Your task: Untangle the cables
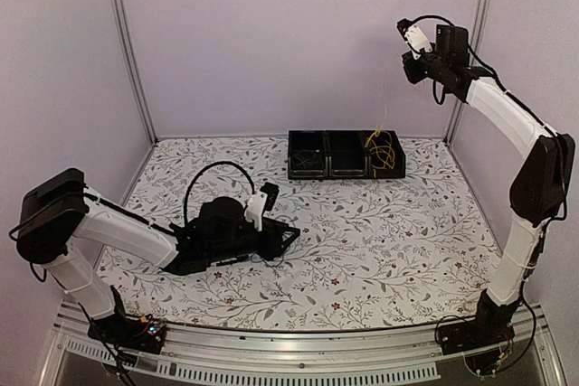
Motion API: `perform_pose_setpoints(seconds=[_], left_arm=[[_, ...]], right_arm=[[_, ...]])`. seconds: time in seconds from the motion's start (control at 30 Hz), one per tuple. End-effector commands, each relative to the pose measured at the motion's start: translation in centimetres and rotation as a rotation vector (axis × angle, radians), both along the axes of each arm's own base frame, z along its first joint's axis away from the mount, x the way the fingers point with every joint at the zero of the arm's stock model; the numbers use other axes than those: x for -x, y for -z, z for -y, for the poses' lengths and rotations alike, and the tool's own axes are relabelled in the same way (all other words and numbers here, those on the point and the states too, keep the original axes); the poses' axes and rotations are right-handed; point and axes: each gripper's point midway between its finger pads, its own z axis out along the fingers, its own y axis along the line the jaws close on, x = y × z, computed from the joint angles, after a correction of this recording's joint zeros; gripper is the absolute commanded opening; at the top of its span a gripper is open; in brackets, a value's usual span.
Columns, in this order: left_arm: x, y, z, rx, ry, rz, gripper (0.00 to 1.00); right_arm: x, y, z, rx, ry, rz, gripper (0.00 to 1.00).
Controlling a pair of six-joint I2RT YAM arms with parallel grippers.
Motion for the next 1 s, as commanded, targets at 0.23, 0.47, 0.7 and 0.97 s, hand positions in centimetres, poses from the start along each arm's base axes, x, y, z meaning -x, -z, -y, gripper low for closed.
perform_pose_setpoints(seconds=[0.23,0.47,0.7,0.97], left_arm=[[0.8,-0.3,1.2,0.022,0.029,-0.01,0.4],[0.8,-0.2,1.1,0.015,0.029,-0.009,0.4],[0.9,-0.1,0.9,-0.01,0.031,0.0,0.4],[-0.9,-4.9,1.8,-0.064,0.058,0.04,0.4]], right_arm=[[-0.7,0.2,2.1,0.012,0.059,0.009,0.0],[-2.1,7.7,1.4,0.029,0.031,-0.14,0.0],[-2.2,13.5,-0.4,-0.021,-0.052,-0.273,0.0],[-1.2,21.1,-2.3,-0.099,-0.133,-0.468,0.0]])
